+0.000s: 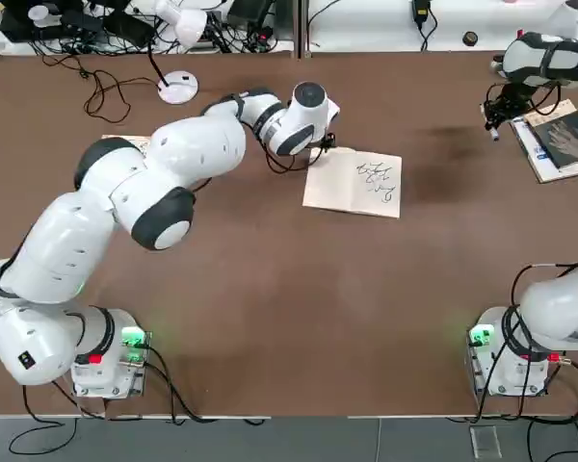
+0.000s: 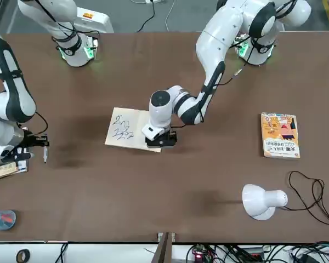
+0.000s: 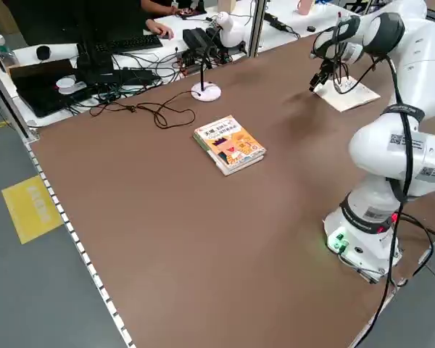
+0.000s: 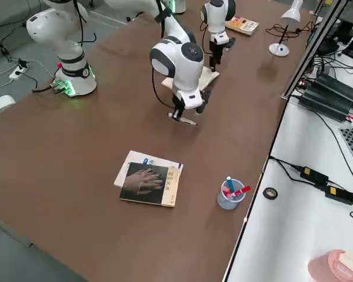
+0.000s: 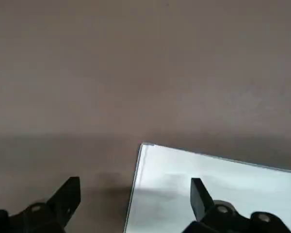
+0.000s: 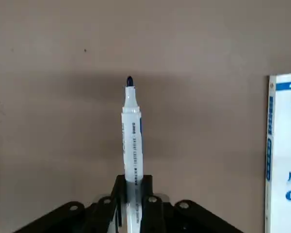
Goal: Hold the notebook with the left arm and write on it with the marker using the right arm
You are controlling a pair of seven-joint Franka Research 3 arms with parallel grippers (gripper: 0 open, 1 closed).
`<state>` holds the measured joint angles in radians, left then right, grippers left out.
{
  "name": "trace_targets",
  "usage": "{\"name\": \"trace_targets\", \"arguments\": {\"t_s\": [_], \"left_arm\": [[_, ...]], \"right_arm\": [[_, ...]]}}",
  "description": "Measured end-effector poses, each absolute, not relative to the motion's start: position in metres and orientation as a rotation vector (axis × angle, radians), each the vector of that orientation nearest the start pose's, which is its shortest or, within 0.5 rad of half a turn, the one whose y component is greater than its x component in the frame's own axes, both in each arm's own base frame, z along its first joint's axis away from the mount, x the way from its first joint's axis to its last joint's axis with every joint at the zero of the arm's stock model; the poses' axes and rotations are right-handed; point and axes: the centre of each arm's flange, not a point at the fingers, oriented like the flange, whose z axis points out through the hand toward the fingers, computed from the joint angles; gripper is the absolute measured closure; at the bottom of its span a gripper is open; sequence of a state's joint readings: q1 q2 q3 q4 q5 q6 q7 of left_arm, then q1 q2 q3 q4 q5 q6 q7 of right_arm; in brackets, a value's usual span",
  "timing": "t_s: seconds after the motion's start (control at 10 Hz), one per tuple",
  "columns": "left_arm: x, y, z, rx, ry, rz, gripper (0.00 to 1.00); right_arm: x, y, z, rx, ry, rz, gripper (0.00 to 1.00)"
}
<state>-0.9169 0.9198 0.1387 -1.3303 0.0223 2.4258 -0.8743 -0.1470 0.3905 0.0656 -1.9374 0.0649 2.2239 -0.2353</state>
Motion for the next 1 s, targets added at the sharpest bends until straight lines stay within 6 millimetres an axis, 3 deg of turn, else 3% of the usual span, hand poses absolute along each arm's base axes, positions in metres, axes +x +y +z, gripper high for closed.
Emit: {"name": "trace_targets", "arguments": {"t_s": [0.3, 0.6, 0.8, 1.0], "left_arm": [[0.54, -0.535, 0.24, -3.128, 0.134, -0.337, 0.0], [0.562, -0.507, 0.334, -3.098, 0.305, -0.353, 0.0], [0.582, -0.467, 0.403, -3.087, 0.382, -0.36, 0.0], [0.597, -0.423, 0.456, -3.084, 0.428, -0.373, 0.0]], "right_arm": [[0.614, -0.052, 0.248, -3.064, -0.178, 0.096, 0.83], [0.619, -0.055, 0.226, -3.073, -0.181, 0.076, 0.83], [0.62, -0.057, 0.22, -3.075, -0.179, 0.073, 0.83], [0.619, -0.058, 0.218, -3.074, -0.177, 0.078, 0.83]]}}
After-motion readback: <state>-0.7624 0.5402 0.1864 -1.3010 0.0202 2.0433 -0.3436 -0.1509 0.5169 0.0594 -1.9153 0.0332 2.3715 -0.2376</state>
